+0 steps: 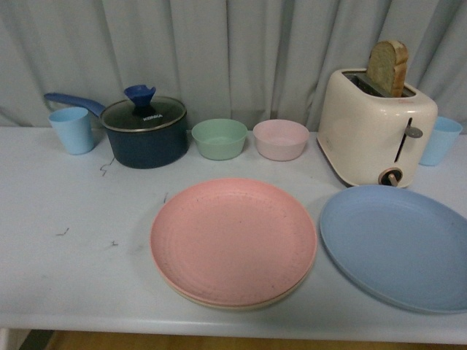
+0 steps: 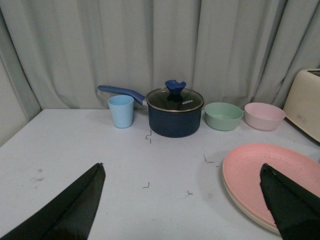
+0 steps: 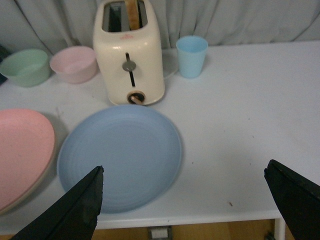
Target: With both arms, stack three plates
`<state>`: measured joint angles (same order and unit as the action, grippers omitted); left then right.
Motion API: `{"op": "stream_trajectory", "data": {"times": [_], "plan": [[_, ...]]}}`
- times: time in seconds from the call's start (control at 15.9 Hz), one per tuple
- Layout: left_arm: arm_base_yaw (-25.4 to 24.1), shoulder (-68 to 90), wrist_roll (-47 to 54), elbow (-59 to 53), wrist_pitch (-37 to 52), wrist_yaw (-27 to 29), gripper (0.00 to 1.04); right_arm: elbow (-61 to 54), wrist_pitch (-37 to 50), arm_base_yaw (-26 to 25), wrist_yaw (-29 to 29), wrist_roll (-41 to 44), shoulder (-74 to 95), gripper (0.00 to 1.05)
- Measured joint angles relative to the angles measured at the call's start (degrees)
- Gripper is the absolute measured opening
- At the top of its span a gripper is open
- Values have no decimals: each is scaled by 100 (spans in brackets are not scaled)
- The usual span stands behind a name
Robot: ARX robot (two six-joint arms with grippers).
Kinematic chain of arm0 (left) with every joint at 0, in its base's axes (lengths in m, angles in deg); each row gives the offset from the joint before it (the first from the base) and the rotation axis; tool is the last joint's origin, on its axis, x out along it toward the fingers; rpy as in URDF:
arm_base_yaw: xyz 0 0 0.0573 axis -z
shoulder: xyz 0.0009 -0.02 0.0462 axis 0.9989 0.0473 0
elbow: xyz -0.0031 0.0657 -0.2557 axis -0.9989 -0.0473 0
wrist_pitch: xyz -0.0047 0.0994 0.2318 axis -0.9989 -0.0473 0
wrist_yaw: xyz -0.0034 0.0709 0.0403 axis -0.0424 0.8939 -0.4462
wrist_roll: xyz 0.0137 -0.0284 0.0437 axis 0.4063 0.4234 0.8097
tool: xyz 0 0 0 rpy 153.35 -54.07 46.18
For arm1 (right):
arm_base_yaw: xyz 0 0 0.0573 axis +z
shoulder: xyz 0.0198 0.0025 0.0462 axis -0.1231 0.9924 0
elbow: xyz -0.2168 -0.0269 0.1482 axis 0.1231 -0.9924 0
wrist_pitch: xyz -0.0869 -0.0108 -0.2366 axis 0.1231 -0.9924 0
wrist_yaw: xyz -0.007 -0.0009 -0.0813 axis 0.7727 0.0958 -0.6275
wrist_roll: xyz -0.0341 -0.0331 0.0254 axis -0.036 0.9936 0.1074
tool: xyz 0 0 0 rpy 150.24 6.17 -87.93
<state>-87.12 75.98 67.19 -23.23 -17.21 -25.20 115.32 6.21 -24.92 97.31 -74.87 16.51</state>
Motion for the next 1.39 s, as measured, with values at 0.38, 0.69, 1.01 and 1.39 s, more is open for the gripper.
{"op": "stream_trajectory", "data": {"times": [0.38, 0.69, 1.01, 1.39], "plan": [[0, 0, 0, 0, -2, -2, 98, 1943, -4, -59, 63, 422, 3639, 98], [0, 0, 0, 0, -2, -2, 98, 2916, 354, 109, -118, 481, 5788, 98], [0, 0, 0, 0, 0, -2, 98, 3185, 809, 446, -372, 358, 6872, 98], [0, 0, 0, 0, -2, 0, 98, 3305, 973, 470, -671, 323, 7193, 36]]}}
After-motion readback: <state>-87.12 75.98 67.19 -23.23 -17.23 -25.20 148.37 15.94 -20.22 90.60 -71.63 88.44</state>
